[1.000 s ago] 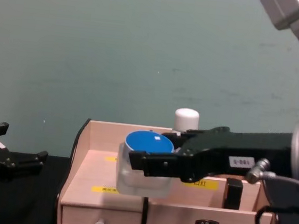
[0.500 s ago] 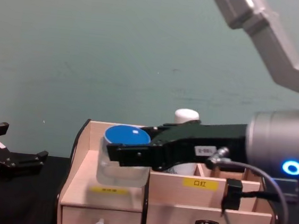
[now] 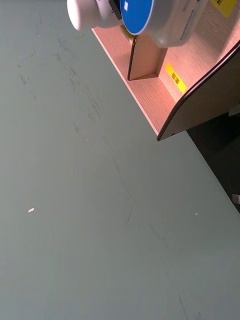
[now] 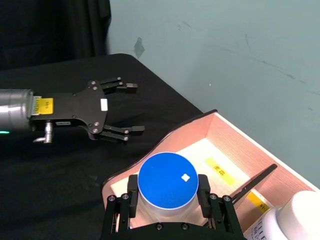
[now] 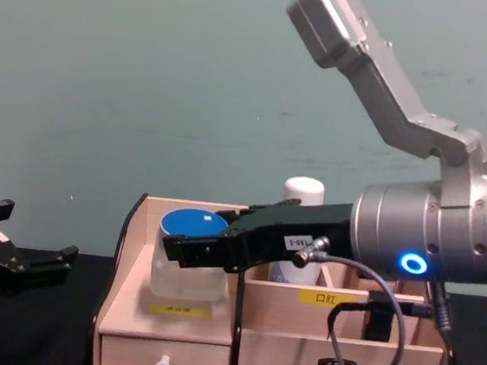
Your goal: Pick up the facial cleanser and watermelon frost from the table and place them into the tiered storage box.
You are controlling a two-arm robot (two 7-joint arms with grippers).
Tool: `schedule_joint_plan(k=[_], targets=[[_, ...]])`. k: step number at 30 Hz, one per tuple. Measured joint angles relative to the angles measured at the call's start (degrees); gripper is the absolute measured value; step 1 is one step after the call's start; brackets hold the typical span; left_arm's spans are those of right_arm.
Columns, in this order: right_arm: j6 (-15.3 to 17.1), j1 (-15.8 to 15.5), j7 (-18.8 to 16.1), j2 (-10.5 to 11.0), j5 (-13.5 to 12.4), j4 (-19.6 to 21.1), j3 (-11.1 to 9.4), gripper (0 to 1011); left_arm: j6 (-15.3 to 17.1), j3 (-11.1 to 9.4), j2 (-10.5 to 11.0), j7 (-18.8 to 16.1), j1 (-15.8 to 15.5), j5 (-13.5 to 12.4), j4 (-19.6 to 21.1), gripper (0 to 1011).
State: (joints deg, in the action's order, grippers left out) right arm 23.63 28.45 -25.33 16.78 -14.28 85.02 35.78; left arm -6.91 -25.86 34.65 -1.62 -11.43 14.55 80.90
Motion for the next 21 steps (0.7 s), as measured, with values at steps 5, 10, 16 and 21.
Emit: schedule_joint_plan(k=[5,10,16,21], targets=[[-0.5,1.4,0.0,-1.6,0.6,-3.0,-0.1,707,0.0,0.0,0.0,0.0,0.0,0.0,0.0,1001],[-0.8,2.3,0.0,-2.6,1.1,-4.9,-0.1,707,0.0,0.0,0.0,0.0,0.0,0.0,0.0,1001],[-1.0,3.2,-0.1,-3.6,1.7,-6.9,-0.2,707,0.0,0.0,0.0,0.0,0.0,0.0,0.0,1001],[-1.1,3.6,-0.1,-4.2,2.2,-8.0,-0.4,707,0.0,0.0,0.0,0.0,0.0,0.0,0.0,1001]])
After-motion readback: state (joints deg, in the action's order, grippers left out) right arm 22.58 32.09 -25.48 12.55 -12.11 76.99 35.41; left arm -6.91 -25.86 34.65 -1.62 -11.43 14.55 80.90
